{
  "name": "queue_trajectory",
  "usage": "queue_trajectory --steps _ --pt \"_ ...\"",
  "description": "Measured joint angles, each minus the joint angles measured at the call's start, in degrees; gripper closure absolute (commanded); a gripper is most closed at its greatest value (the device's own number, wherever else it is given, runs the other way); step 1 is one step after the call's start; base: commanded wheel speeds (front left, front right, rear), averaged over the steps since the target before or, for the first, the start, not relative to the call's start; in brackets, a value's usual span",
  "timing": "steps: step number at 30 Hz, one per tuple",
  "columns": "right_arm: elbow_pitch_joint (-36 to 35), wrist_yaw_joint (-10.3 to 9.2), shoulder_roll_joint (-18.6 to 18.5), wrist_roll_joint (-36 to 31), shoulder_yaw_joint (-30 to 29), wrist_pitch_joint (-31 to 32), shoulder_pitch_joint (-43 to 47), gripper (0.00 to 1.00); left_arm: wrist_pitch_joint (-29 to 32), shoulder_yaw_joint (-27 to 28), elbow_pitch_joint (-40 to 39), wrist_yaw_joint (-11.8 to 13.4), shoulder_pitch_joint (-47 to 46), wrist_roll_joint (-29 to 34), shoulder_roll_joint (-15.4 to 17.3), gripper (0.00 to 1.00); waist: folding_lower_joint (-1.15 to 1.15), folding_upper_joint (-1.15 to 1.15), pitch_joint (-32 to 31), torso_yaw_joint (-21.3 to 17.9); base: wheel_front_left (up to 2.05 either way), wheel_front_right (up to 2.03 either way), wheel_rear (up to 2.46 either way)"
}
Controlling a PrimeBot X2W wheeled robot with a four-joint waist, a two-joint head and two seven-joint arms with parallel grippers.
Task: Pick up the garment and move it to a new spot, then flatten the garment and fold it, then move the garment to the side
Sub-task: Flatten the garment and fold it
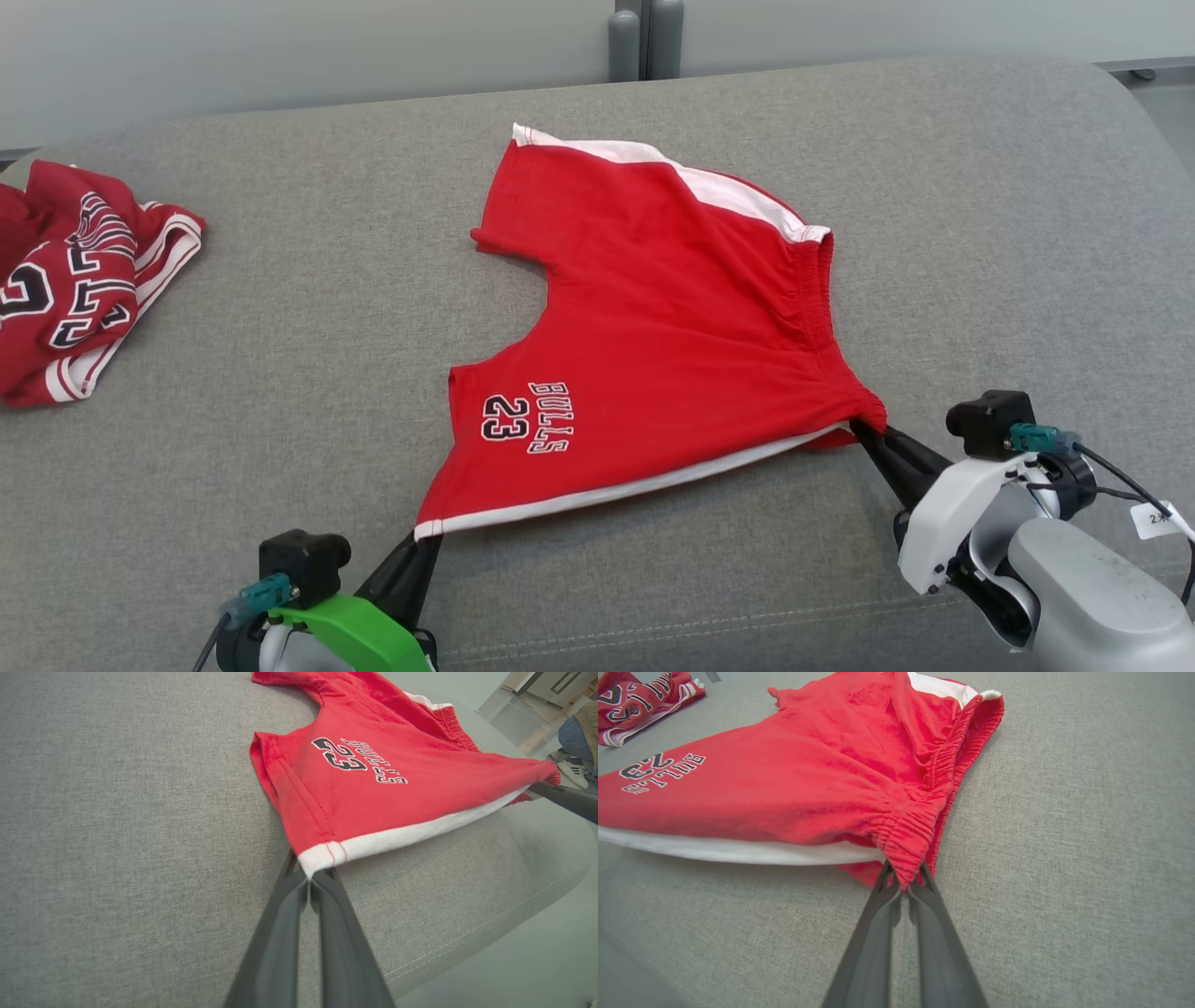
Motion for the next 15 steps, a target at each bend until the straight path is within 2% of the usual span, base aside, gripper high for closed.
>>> queue_trajectory --steps 7,8,14,15 --pt "0.3 0.0 0.4 -0.1 0.2 -0.6 0.8 1.0 -0.5 -0.7 0.9 0.5 0.5 0.6 -1.3 1.0 0.0 0.0 -0.2 -0.3 0.0 0.0 0.0" --pt "0.4 0.0 0.4 -0.4 0.5 -0.8 0.8 0.92 -0.5 -0.7 1.3 0.5 0.5 0.6 -1.6 1.0 0.0 0.0 -0.3 -0.3 0.0 0.0 0.0" --pt "1.0 -0.01 0.5 -2.6 2.1 -1.0 1.3 0.62 -0.5 -1.2 3.9 0.8 0.5 1.9 -2.1 1.0 0.0 0.0 -0.2 -0.5 0.0 0.0 0.0" --pt "1.2 -0.02 0.5 -3.1 2.4 -1.0 1.3 0.62 -0.6 -1.1 4.4 1.1 0.5 2.1 -2.1 1.0 0.0 0.0 -0.2 -0.6 0.0 0.0 0.0"
